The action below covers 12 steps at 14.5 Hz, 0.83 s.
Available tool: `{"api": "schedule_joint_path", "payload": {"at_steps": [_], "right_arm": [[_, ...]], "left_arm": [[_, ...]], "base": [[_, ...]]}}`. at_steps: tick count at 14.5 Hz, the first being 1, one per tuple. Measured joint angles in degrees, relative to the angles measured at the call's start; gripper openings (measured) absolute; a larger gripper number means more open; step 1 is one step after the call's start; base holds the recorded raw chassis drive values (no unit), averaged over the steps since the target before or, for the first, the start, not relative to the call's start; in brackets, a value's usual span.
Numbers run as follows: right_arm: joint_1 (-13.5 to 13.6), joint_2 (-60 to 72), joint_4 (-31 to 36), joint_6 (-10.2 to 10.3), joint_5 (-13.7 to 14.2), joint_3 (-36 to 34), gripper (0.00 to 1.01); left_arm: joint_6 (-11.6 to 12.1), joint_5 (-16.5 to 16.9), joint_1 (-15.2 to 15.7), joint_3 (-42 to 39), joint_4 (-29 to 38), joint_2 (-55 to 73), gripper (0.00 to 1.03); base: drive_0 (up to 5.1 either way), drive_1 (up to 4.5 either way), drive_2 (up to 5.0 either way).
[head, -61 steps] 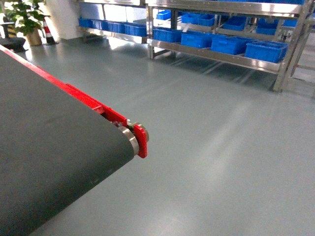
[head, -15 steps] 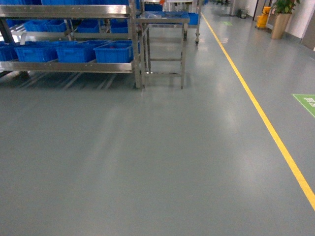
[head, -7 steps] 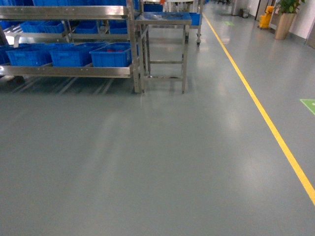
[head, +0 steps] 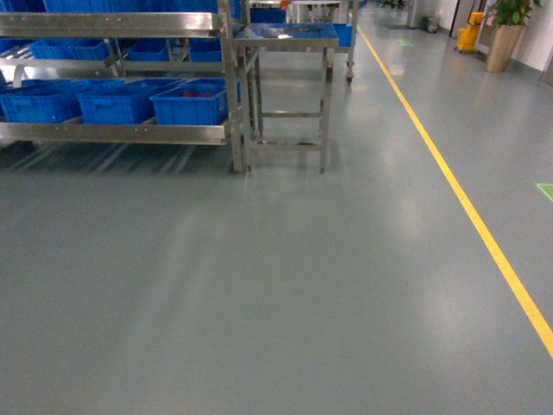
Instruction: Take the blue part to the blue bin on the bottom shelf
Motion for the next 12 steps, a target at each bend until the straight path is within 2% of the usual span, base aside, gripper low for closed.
{"api": "schedule_joint_path", "payload": {"at_steps": [12], "right_arm": [[0.0, 0.0, 0.0, 0.0, 0.0, 0.0, 0.98]], "left_arm": [[0.0, 0.0, 0.0, 0.0, 0.0, 0.0, 0.44]], "base": [[-0.1, 4.22, -4.4]]}}
